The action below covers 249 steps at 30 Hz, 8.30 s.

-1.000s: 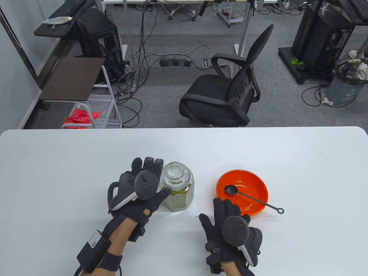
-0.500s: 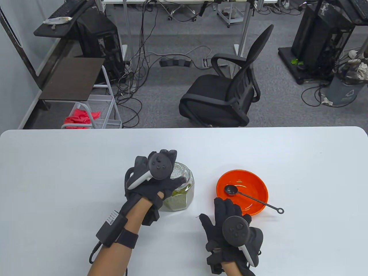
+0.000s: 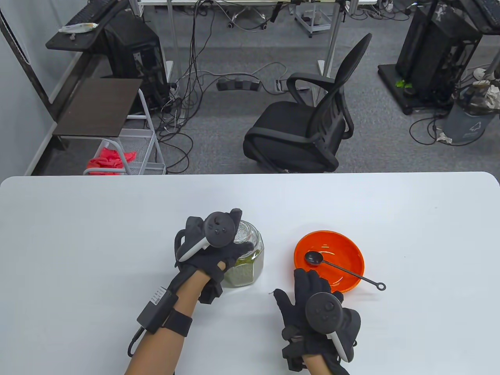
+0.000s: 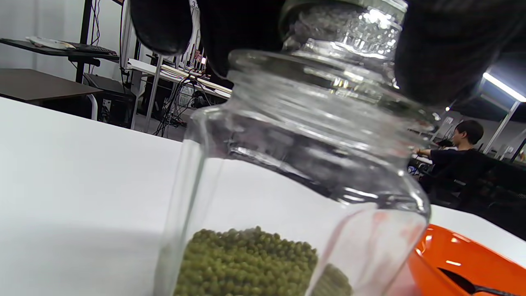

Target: Portion mung beans with measuring scoop (Bowl in hand)

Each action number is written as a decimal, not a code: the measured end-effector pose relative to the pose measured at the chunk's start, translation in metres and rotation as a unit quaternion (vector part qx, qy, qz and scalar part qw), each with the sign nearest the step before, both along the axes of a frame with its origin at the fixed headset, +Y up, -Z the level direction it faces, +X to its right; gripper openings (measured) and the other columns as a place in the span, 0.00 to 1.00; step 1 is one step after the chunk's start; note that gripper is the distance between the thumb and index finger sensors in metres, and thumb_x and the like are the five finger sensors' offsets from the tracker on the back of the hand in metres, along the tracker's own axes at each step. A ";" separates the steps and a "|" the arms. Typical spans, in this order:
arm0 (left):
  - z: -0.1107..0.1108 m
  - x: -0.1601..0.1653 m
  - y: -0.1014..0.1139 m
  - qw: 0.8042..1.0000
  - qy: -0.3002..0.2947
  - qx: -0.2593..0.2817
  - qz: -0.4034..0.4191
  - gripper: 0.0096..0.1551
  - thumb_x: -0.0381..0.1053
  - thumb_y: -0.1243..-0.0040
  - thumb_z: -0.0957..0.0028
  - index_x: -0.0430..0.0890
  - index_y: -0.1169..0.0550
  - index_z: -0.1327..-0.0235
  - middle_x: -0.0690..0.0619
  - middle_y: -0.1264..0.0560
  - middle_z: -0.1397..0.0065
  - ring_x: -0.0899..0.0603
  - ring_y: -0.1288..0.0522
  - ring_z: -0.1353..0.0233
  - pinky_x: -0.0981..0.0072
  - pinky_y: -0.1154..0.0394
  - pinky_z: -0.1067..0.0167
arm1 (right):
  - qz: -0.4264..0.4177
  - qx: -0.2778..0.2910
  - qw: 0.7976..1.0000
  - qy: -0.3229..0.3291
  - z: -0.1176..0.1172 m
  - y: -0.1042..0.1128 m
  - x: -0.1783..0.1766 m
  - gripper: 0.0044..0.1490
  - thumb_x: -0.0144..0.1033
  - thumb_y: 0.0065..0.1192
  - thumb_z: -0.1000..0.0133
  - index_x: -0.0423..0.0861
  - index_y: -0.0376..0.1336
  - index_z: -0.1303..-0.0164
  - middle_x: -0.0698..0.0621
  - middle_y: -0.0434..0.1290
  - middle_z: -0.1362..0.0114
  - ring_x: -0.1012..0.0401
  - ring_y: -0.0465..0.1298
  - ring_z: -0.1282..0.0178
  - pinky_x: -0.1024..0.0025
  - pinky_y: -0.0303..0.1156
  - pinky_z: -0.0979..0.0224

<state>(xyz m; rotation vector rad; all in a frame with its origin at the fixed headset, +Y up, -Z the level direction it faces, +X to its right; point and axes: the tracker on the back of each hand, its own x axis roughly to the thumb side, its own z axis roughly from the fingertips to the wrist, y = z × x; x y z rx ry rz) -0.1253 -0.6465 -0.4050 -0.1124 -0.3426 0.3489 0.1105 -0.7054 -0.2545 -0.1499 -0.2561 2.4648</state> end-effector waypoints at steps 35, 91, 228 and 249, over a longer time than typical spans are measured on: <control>0.032 -0.132 0.003 0.991 0.122 0.050 0.039 0.54 0.70 0.38 0.48 0.51 0.49 0.16 0.50 0.44 0.18 0.31 0.38 0.19 0.31 0.38 0.26 | -0.002 0.010 1.000 -0.003 0.002 0.003 0.000 0.49 0.57 0.64 0.49 0.41 0.57 0.23 0.34 0.56 0.20 0.32 0.57 0.20 0.20 0.41 0.29; 0.039 -0.223 -0.100 0.963 0.229 -0.130 -0.048 0.53 0.68 0.38 0.48 0.54 0.49 0.16 0.51 0.46 0.17 0.30 0.39 0.19 0.31 0.38 0.26 | 0.005 0.003 1.000 -0.021 0.002 0.001 0.002 0.49 0.56 0.63 0.49 0.40 0.56 0.23 0.34 0.57 0.20 0.32 0.57 0.21 0.20 0.40 0.29; 0.111 -0.166 -0.054 0.974 0.071 -0.041 0.210 0.55 0.76 0.49 0.46 0.50 0.52 0.16 0.44 0.51 0.17 0.27 0.35 0.19 0.43 0.26 0.31 | 0.239 0.197 0.948 0.071 0.008 0.104 -0.107 0.22 0.28 0.81 0.58 0.47 0.80 0.53 0.45 0.82 0.43 0.48 0.80 0.39 0.33 0.62 0.31; 0.111 -0.192 -0.054 0.896 0.090 -0.072 0.430 0.63 0.81 0.55 0.43 0.35 0.55 0.21 0.40 0.39 0.23 0.42 0.11 0.40 0.65 0.11 0.49 | 0.215 0.248 0.924 0.199 0.009 0.076 -0.209 0.21 0.29 0.83 0.61 0.50 0.81 0.56 0.49 0.84 0.44 0.49 0.80 0.37 0.35 0.62 0.31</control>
